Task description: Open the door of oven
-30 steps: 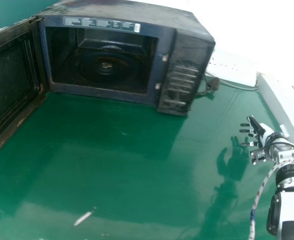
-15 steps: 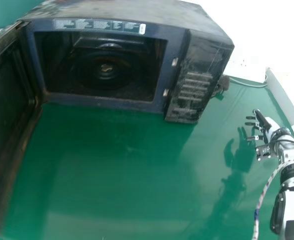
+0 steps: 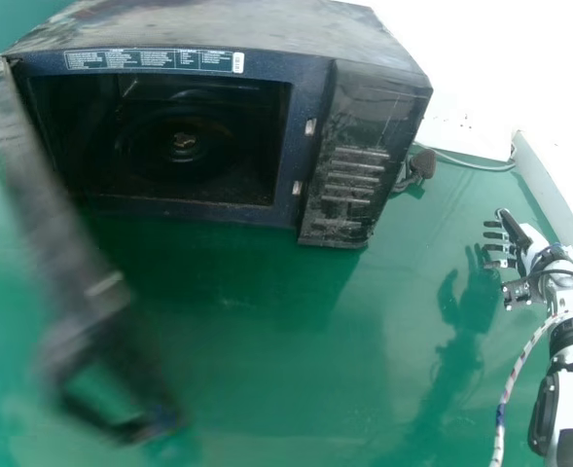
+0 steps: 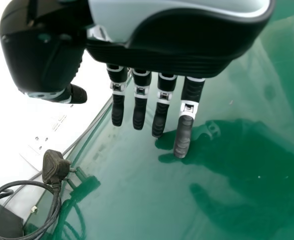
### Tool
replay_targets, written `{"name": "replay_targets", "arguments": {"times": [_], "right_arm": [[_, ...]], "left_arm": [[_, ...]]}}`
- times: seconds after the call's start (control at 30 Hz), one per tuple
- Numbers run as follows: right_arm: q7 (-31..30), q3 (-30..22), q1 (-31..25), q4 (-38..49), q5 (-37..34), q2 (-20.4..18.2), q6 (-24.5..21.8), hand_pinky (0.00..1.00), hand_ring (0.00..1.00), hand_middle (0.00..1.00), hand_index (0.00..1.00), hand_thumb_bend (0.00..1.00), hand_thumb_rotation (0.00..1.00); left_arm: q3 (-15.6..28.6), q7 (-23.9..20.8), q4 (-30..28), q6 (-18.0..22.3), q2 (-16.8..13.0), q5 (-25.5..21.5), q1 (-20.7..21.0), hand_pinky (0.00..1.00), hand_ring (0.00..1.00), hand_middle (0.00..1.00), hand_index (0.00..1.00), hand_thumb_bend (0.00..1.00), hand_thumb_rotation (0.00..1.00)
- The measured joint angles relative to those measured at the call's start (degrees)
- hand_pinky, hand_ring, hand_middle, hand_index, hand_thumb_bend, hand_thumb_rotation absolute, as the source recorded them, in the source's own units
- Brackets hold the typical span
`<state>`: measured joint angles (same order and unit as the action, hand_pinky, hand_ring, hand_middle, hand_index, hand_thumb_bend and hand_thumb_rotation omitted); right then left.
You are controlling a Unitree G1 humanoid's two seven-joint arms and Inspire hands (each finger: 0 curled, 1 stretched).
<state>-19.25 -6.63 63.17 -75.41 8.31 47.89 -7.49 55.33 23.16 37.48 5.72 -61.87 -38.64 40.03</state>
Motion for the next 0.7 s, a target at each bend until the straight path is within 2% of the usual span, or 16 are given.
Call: {"name": "replay_targets", "arguments": {"times": [0.1, 0.23, 0.37, 0.43, 0.57, 0.7], "right_arm": [[0.47, 0.02, 0.00, 0.00, 0.01, -0.02, -0.01, 0.76, 0.81, 0.83, 0.81, 0.51, 0.37], [0.89, 0.00, -0.18, 0.01, 0.02, -0.01, 0.03, 0.75, 0.80, 0.83, 0.83, 0.51, 0.37], [1.14, 0.02, -0.76, 0.04, 0.03, -0.01, 1.06, 0.70, 0.78, 0.82, 0.79, 0.50, 0.36], [1.15, -0.05, -0.82, 0.04, 0.00, -0.02, 1.14, 0.74, 0.81, 0.82, 0.78, 0.49, 0.36], [1.11, -0.66, -0.94, 0.01, -0.13, -0.02, 1.14, 0.74, 0.81, 0.81, 0.78, 0.50, 0.34], [1.03, -1.11, -1.00, -0.01, -0.18, -0.02, 1.14, 0.72, 0.79, 0.81, 0.79, 0.50, 0.34]], "left_arm": [[0.00, 0.47, 1.25, 0.00, -0.34, -0.02, 0.51, 0.74, 0.88, 0.93, 0.96, 0.88, 0.92], [0.00, 0.94, 1.07, 0.06, -0.35, 0.02, 0.64, 0.72, 0.86, 0.91, 0.95, 0.87, 0.91], [0.04, 1.40, 1.07, 0.36, -0.36, 0.05, 0.64, 0.71, 0.85, 0.90, 0.93, 0.88, 0.89], [0.06, 1.46, 1.04, 0.35, -0.35, -0.04, 0.66, 0.73, 0.86, 0.90, 0.92, 0.88, 0.89], [0.04, 1.93, 0.40, 0.37, -0.39, 0.05, 0.50, 0.70, 0.83, 0.89, 0.92, 0.85, 0.93], [-0.02, 3.62, 0.28, 0.55, -0.40, 0.19, 0.15, 0.66, 0.80, 0.86, 0.90, 0.84, 0.92]]}}
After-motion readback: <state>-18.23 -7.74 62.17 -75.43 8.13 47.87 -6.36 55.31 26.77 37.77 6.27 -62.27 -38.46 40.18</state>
